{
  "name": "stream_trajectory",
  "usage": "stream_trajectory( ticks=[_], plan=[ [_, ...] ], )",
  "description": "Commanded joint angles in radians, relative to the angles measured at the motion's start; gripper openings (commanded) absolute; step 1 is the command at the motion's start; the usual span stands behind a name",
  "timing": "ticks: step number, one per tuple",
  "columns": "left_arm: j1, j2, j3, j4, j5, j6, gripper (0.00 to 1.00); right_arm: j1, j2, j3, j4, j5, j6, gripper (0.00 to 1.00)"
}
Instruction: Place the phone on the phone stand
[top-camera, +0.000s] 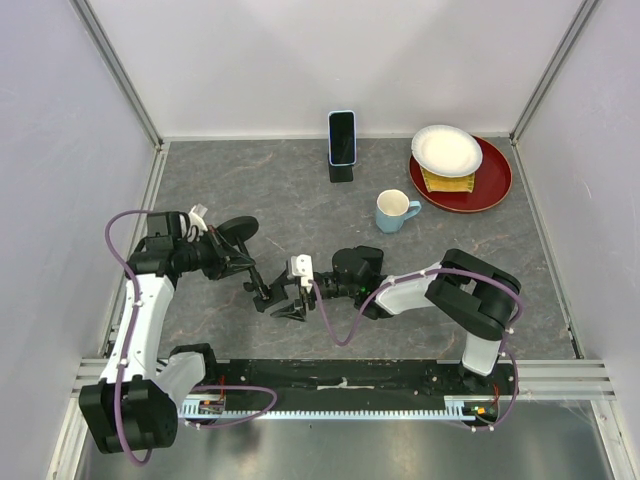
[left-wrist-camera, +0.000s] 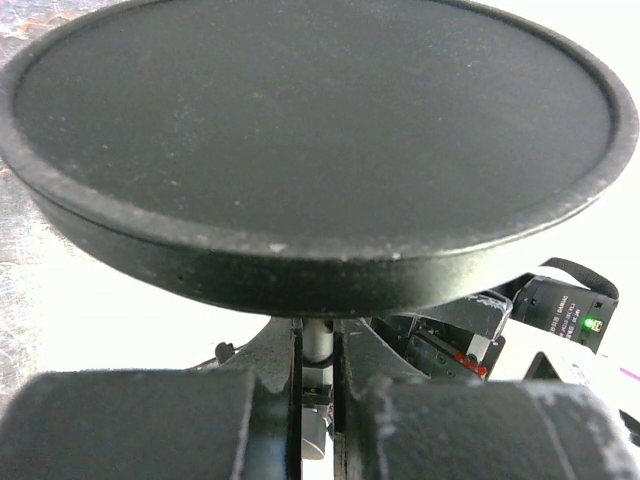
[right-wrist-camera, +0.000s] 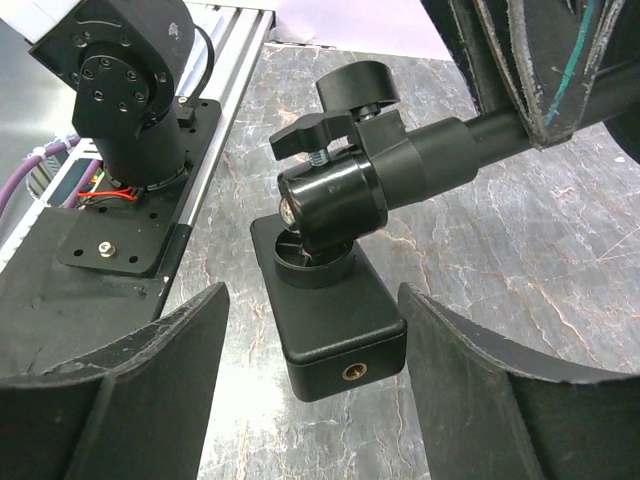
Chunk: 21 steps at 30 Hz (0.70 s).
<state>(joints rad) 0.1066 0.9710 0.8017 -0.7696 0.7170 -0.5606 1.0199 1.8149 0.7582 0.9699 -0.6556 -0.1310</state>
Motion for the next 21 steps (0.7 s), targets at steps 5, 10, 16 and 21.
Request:
stream_trajectory(
  ticks=[5, 10, 16, 21],
  plan=[
    [-0.018, 0.001, 0.071, 0.069, 0.09, 0.062, 0.02, 0.016, 0.009, 0.046, -0.005, -0.035, -0.022, 0.69],
    [-0.024, 0.003, 0.07, 0.07, 0.09, 0.062, 0.02, 0.023, 0.003, 0.049, -0.023, -0.029, -0.036, 0.5],
    [-0.025, -0.023, 0.076, 0.111, 0.111, 0.035, 0.11, 0.025, -0.019, 0.093, -0.131, -0.05, -0.058, 0.0],
    [-0.024, -0.066, 0.079, 0.162, 0.098, -0.005, 0.51, 0.026, -0.042, 0.086, -0.083, -0.009, 0.034, 0.0]
  ],
)
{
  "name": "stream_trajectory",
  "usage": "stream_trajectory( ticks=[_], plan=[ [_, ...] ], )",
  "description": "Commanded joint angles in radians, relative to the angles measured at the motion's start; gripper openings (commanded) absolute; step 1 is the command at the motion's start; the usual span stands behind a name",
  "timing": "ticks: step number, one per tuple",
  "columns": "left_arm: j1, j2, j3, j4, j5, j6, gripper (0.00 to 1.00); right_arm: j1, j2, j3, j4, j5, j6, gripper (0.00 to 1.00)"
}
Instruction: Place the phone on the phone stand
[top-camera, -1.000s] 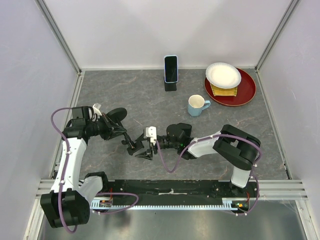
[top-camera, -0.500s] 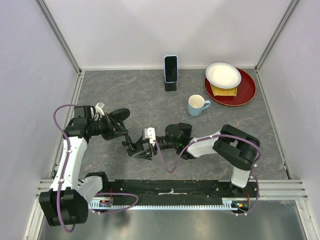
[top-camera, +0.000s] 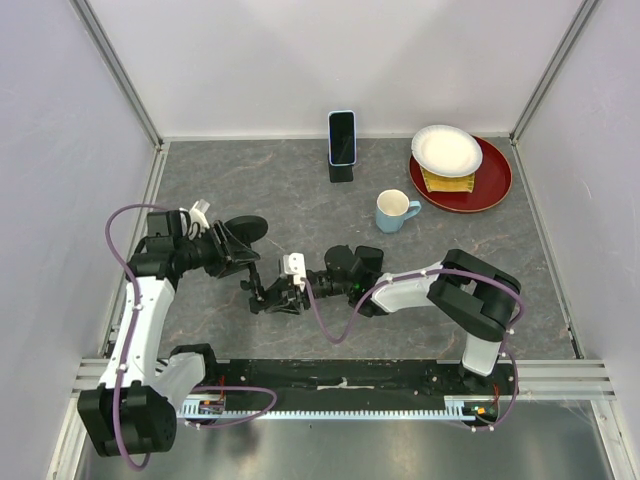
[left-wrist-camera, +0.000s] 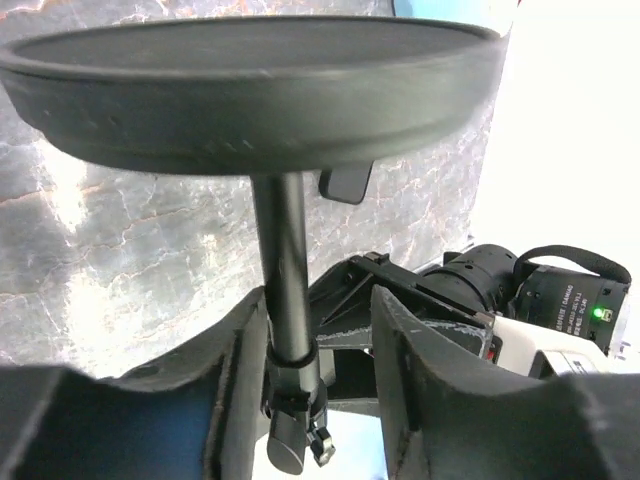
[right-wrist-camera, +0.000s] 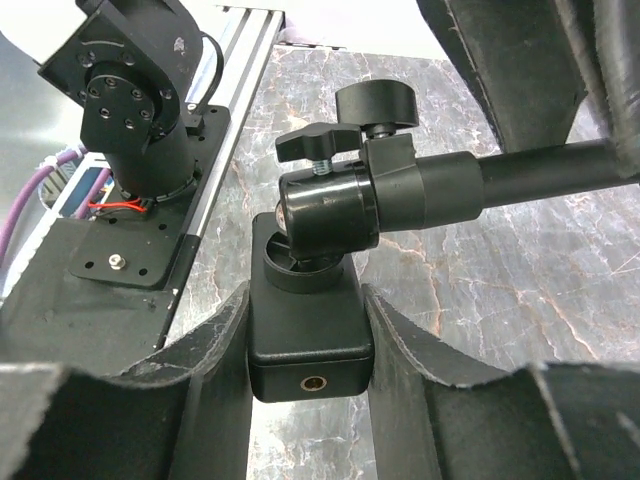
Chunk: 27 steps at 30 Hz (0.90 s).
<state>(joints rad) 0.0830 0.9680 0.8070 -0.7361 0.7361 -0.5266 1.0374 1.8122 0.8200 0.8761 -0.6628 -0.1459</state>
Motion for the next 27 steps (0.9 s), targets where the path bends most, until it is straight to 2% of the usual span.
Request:
stream_trajectory(
  ticks=[1, 2, 5, 8, 12, 15, 19, 23, 27],
  plan=[
    [0.001, -0.071, 0.08, 0.133, 0.075, -0.038, 0.6, 0.009, -0.039, 0.027, 0.017, -0.001, 0.066, 0.0],
    [0.0, -0.089, 0.092, 0.133, 0.054, -0.036, 0.76, 0.009, -0.036, 0.031, 0.03, -0.001, 0.09, 0.0],
    [0.0, -0.167, 0.11, 0.142, -0.019, -0.023, 0.92, 0.009, -0.031, 0.068, 0.02, -0.001, 0.196, 0.0],
    [0.0, -0.265, 0.11, 0.155, -0.107, 0.013, 0.94, 0.006, -0.04, 0.106, -0.011, 0.02, 0.328, 0.0],
    [-0.002, -0.307, 0.115, 0.124, -0.156, 0.08, 0.93, 0.003, -0.079, 0.148, 0.004, 0.037, 0.508, 0.0],
    [0.0, -0.302, 0.11, 0.127, -0.159, 0.085, 0.91, -0.017, -0.111, 0.172, 0.012, 0.071, 0.704, 0.0],
    [0.0, -0.285, 0.124, 0.139, -0.176, 0.085, 0.89, -0.077, -0.142, 0.156, 0.078, 0.144, 1.097, 0.0],
    [-0.002, -0.262, 0.118, 0.17, -0.181, 0.066, 0.89, -0.146, -0.131, 0.137, 0.104, 0.17, 1.361, 0.0],
    [0.0, -0.232, 0.092, 0.214, -0.152, 0.04, 0.88, -0.191, -0.071, 0.149, 0.121, 0.146, 1.512, 0.0]
  ],
)
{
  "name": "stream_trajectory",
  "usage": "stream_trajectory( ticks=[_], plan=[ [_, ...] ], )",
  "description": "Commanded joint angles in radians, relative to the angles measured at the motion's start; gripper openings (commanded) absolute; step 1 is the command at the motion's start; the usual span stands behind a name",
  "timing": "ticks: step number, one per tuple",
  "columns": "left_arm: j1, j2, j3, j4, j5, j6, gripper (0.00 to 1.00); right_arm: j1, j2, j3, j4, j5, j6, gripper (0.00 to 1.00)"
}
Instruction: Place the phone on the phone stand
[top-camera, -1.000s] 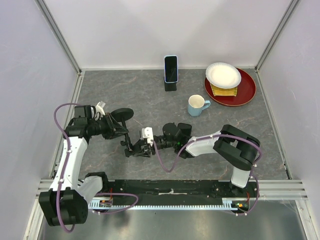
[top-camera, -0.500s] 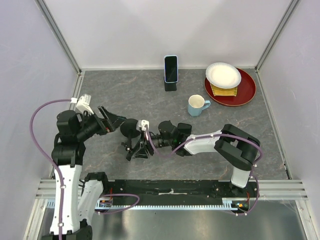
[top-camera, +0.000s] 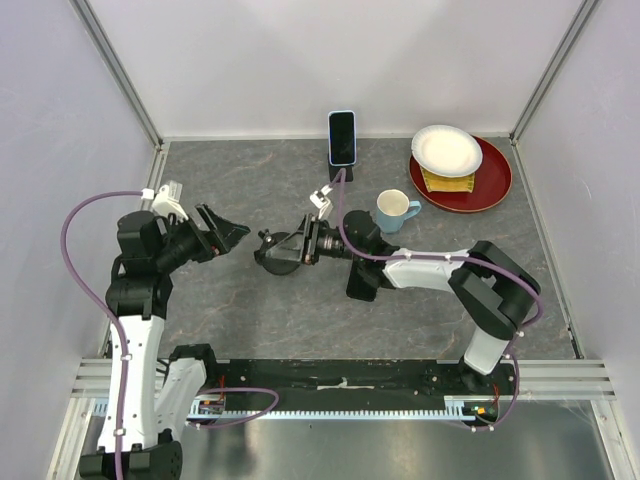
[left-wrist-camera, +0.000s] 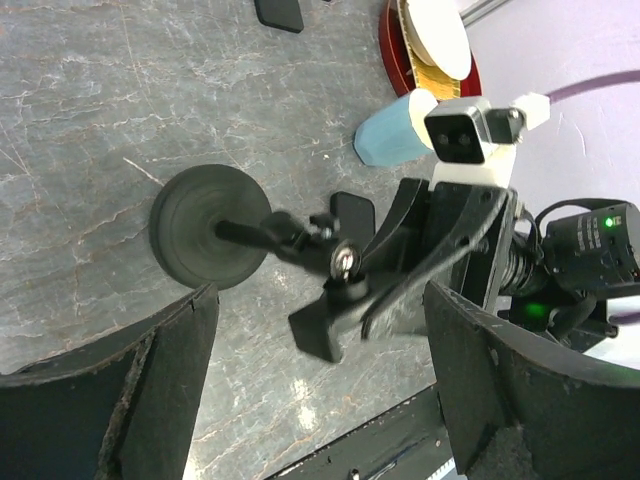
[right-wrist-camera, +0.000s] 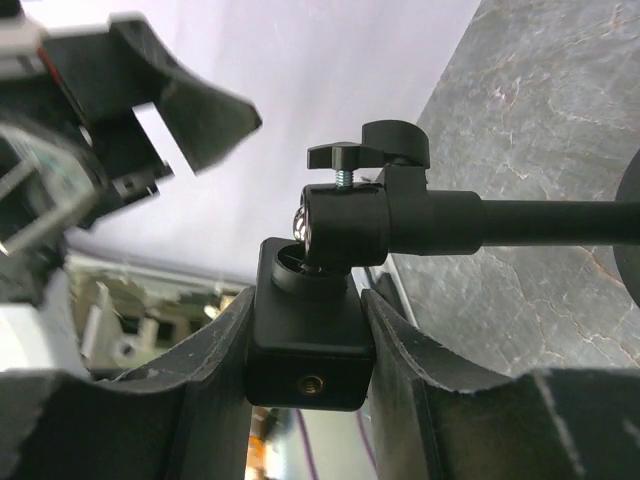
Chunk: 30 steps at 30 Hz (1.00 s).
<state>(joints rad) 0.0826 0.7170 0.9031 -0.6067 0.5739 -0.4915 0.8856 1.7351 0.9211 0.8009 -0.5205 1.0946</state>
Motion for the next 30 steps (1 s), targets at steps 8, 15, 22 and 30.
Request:
stream_trajectory(
  ticks=[8, 15, 22, 30],
  plan=[
    [0.0, 0.094, -0.029, 0.159, 0.057, -0.012, 0.86, -0.097, 0.125, 0.039, 0.397, -0.052, 0.425, 0.0],
    [0.0, 0.159, -0.04, 0.264, 0.079, -0.051, 0.85, -0.099, 0.09, -0.05, 0.371, 0.092, 0.357, 0.0],
    [-0.001, 0.22, 0.005, 0.416, 0.119, -0.183, 0.84, -0.099, 0.035, -0.165, 0.364, 0.27, 0.392, 0.06],
    [-0.003, 0.298, 0.068, 0.473, 0.164, -0.197, 0.83, -0.079, -0.084, -0.123, 0.101, 0.338, 0.266, 0.43]
  ],
)
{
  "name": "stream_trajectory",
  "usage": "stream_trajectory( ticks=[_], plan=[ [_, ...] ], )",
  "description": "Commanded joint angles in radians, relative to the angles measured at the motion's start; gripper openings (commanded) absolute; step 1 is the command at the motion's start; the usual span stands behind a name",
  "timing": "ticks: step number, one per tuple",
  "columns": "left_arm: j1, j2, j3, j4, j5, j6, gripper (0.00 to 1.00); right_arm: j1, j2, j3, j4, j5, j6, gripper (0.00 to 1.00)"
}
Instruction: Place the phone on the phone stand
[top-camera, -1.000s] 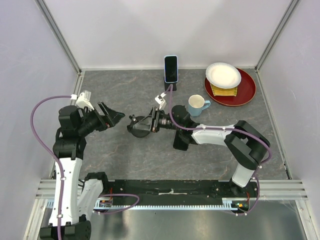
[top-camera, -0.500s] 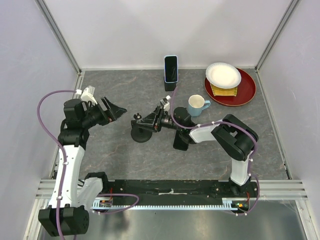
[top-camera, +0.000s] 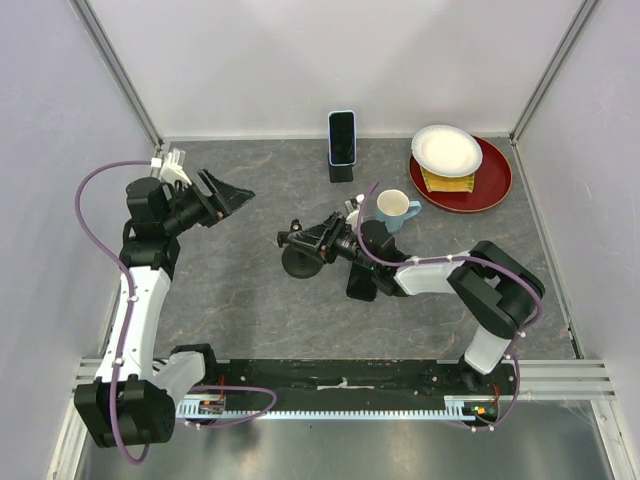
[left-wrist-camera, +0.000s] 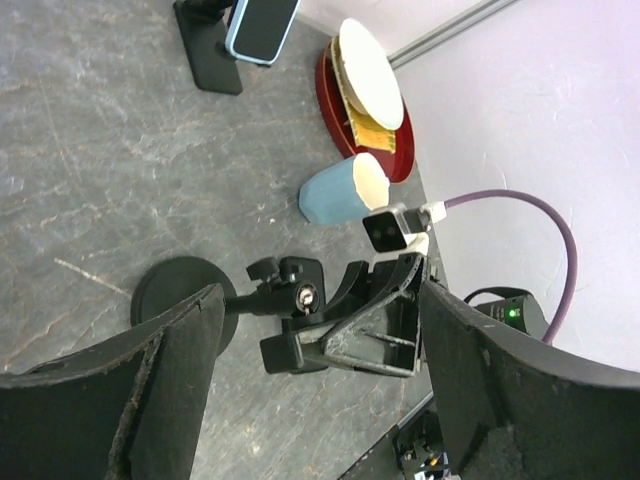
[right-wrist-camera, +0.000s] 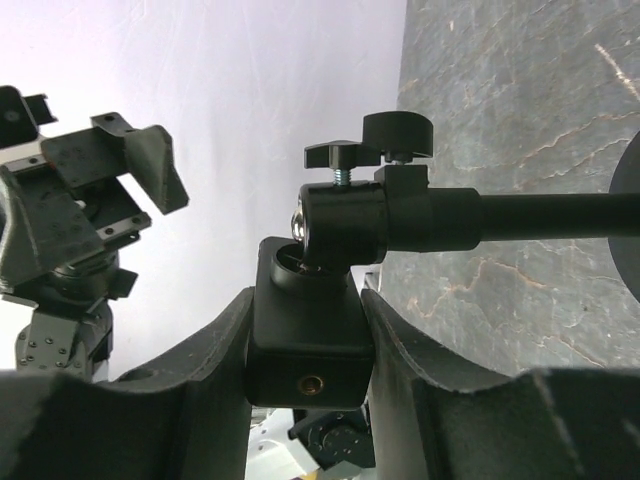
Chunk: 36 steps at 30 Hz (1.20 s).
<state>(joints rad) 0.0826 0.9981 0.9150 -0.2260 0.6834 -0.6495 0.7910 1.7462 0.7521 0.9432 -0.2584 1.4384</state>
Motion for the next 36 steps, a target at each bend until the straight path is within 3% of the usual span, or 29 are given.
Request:
stream_trajectory(
  ticks=[1, 5, 6, 7, 11, 14, 15, 20, 23, 24, 27, 36],
  plan=[
    [-0.004, 0.019, 0.059, 0.091, 0.062, -0.009, 0.83, 0.019, -0.103, 0.049, -0.067, 0.083, -0.087, 0.54],
    [-0.023, 0.002, 0.039, 0.068, 0.022, 0.069, 0.83, 0.03, -0.129, 0.032, -0.096, 0.096, -0.116, 0.82],
    [-0.035, -0.019, 0.01, 0.073, 0.009, 0.083, 0.83, 0.033, -0.135, 0.029, -0.104, 0.096, -0.127, 0.95],
    [-0.04, -0.029, -0.005, 0.077, -0.019, 0.117, 0.83, 0.034, -0.143, 0.023, -0.121, 0.097, -0.15, 0.98],
    [-0.052, -0.088, -0.103, 0.096, -0.108, 0.201, 0.83, 0.036, -0.241, -0.043, -0.177, 0.133, -0.246, 0.98],
    [-0.055, -0.121, -0.137, 0.106, -0.091, 0.188, 0.82, 0.043, -0.371, -0.094, -0.354, 0.198, -0.405, 0.98],
    [-0.063, -0.128, -0.168, 0.16, -0.073, 0.159, 0.82, 0.045, -0.413, -0.106, -0.483, 0.235, -0.444, 0.98],
    [-0.064, -0.119, -0.166, 0.154, -0.053, 0.145, 0.82, 0.053, -0.705, -0.149, -0.871, 0.537, -0.619, 0.98],
    [-0.063, -0.121, -0.174, 0.162, -0.044, 0.133, 0.82, 0.053, -0.792, -0.123, -1.099, 0.73, -0.621, 0.98],
    [-0.063, -0.122, -0.174, 0.163, -0.041, 0.129, 0.81, 0.054, -0.795, -0.109, -1.198, 0.805, -0.613, 0.98],
    [-0.063, -0.133, -0.173, 0.165, -0.041, 0.129, 0.81, 0.054, -0.739, -0.059, -1.297, 0.844, -0.578, 0.98],
    [-0.061, -0.13, -0.168, 0.142, -0.076, 0.156, 0.81, 0.054, -0.452, 0.127, -1.408, 0.815, -0.437, 0.98]
  ],
)
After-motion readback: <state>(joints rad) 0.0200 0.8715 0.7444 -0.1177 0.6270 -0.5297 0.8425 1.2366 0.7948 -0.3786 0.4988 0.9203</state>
